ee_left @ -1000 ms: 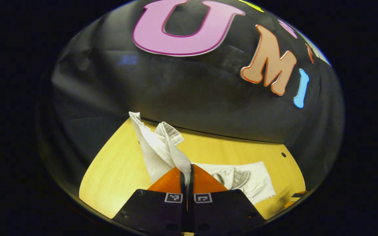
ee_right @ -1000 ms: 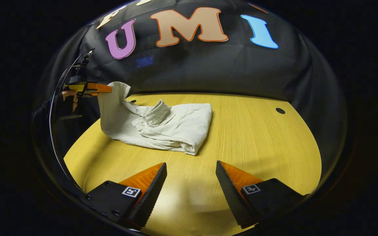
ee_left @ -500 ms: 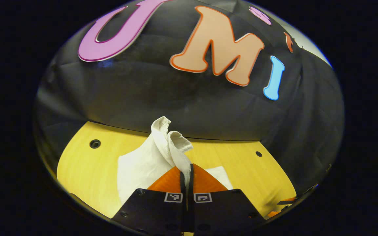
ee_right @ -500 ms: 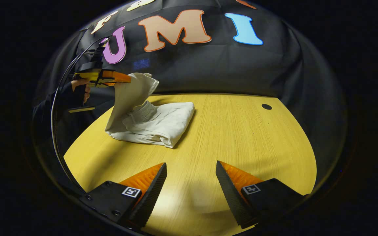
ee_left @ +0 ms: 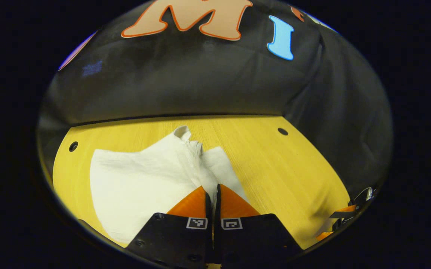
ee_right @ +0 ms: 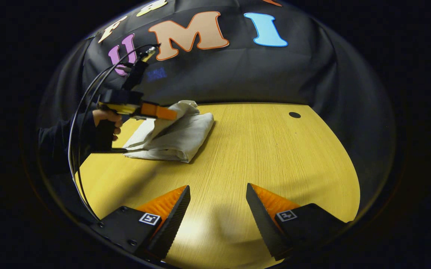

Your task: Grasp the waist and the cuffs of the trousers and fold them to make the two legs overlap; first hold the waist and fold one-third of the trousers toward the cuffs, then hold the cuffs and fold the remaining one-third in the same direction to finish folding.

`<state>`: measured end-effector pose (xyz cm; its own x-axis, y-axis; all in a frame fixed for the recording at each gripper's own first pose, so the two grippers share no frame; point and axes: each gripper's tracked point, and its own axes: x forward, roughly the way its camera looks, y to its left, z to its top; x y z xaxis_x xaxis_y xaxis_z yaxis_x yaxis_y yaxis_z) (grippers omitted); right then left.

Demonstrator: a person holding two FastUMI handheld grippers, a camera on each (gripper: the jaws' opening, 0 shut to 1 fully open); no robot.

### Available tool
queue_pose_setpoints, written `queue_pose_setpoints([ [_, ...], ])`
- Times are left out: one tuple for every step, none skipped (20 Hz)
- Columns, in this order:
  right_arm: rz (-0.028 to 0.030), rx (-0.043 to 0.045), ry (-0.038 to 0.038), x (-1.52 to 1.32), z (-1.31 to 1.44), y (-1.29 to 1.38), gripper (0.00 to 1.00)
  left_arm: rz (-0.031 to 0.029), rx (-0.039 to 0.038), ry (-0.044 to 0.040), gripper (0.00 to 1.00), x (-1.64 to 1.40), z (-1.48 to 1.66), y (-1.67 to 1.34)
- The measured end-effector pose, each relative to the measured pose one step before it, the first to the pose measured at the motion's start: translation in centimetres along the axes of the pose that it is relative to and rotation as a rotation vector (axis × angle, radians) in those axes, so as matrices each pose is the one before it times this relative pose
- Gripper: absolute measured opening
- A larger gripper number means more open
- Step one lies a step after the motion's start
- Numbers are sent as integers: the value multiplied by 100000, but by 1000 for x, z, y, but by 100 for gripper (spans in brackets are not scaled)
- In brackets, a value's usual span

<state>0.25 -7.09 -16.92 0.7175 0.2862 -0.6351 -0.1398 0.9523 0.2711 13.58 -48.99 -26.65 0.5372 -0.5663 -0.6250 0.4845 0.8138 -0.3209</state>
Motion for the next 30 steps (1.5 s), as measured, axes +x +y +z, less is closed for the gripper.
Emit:
queue_pose_setpoints([
  [298,905,74,245,-48,94,96,-1462,1808,649,1,167,-689,-177],
  [856,2100,67,215,186,298,96,-3113,2355,336,6,-142,-721,-725],
  [446,1736,-641,333,582,427,96,-2052,2214,410,18,-689,-646,-206],
  [-7,793,-641,252,545,344,96,-1682,85,-522,27,-771,-44,-164],
  [-454,215,-1146,246,450,201,97,-812,-250,-1363,43,-828,-55,-621],
  [-1264,-387,-1921,205,816,64,97,1135,731,-2695,72,-691,208,23],
  [-1760,-786,-2492,168,985,42,97,1944,1234,-3901,100,-1121,755,355],
  [-1887,-635,-3293,216,1419,37,97,2624,1477,-4469,95,-1360,866,522],
  [-1136,-40,-4033,170,1198,284,97,2619,1537,-4881,96,-548,1301,107],
  [-694,223,-4069,95,1510,434,97,2622,1406,-4503,96,-851,1171,495],
  [-941,202,-3767,328,1651,749,97,3119,1453,-4442,96,-776,887,573],
  [-972,-91,-3283,323,1366,632,96,3535,1264,-3802,96,-925,963,526],
  [-882,-67,-3051,188,1200,530,96,3915,1008,-3637,96,135,395,451],
  [214,-298,-3030,115,1309,789,96,4131,628,-3233,96,-192,684,361],
  [-52,-956,-3245,162,1321,661,96,4487,300,-3021,95,-672,734,1007],
  [-80,-2345,-6188,271,2404,1293,96,5733,505,-3278,95,-1010,944,301],
  [-34,-1468,-3976,360,1478,735,97,6620,326,-3312,95,-711,973,577],
  [326,-1161,-3681,223,1196,727,96,3920,294,-2832,95,129,237,-326],
  [866,-718,-3107,199,953,742,96,4302,753,-1975,96,112,399,-68],
  [952,-331,-2858,113,1017,770,96,3732,390,-2084,95,119,257,-285],
  [366,-300,-2483,407,956,684,96,2655,-242,-2032,95,243,31,-157],
  [-87,-612,-3005,-23,807,507,96,1975,-226,-1706,95,249,-106,-125],
  [-360,-672,-1607,130,449,233,95,1689,430,-1513,95,284,-185,272],
  [-185,-280,-1346,-12,401,195,96,491,1096,-777,95,-97,-143,149],
  [185,238,-1257,-15,372,279,96,163,662,-1165,95,41,107,-28],
  [246,569,-831,-129,245,159,96,174,347,-1108,95,-193,106,284],
  [-70,330,-822,8,254,9,96,513,664,-1099,94,-78,132,164],
  [-1087,-404,-601,-10,135,-304,96,692,1082,-1599,98,-91,-11,-34],
  [-1413,-1787,-340,45,94,-447,96,489,1427,-1574,95,-127,106,-88],
  [-2816,-3625,-368,-97,-161,-833,96,559,911,-1171,99,-293,73,-233],
])
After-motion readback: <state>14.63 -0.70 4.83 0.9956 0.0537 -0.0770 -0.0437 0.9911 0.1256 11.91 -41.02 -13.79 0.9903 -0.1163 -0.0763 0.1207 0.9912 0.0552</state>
